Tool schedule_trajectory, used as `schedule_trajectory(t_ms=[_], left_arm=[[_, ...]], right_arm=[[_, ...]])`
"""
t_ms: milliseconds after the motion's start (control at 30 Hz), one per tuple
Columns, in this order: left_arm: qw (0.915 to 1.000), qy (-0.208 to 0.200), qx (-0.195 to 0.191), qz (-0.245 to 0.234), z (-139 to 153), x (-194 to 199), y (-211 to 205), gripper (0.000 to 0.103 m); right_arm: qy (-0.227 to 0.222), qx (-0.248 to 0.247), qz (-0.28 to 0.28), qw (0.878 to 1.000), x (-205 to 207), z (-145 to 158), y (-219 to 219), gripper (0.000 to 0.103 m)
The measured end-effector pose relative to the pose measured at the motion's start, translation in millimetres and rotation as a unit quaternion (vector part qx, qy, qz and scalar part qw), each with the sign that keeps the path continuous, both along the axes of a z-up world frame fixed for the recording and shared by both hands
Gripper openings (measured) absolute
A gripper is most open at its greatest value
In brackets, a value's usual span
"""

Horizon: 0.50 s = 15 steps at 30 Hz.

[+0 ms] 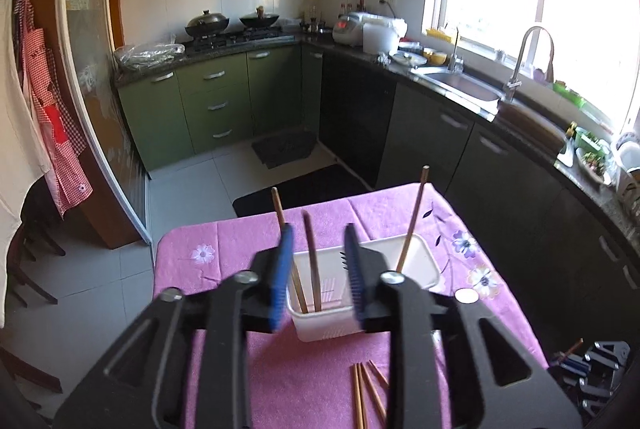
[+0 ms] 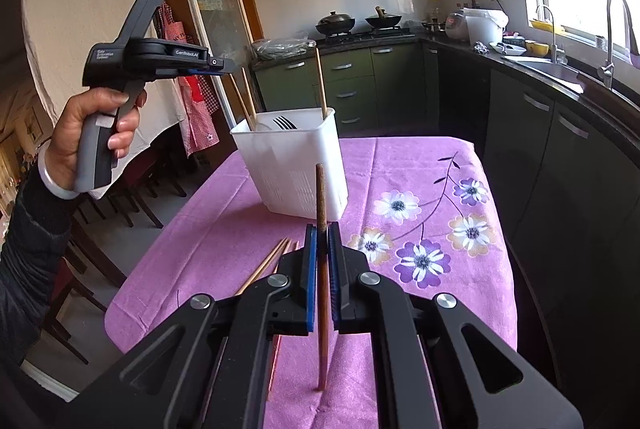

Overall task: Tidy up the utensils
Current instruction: 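Lower the chopstick into the white holder and open the right gripper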

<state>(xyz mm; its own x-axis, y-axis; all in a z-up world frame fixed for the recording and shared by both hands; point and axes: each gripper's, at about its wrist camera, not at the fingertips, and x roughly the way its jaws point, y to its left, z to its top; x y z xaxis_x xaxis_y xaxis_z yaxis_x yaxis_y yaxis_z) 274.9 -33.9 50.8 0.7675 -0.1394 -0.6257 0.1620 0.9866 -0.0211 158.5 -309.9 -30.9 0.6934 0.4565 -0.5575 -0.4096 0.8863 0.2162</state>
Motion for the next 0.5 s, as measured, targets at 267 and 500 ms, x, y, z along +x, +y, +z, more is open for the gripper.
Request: schedule_trajectory(t_ms=[267,500], left_arm=[[0.9983,-0.056,-0.002,-0.012,17,-71,8,0.057],[0.9983,-0.046,-0.005,-0.036,-3,-122,12,0.057]], right_arm=[[-0.053,-0.003,0.018,0.998,29,60,25,0.006],[-0.098,0.016,0.02,0.995,69,123,46,0.006]])
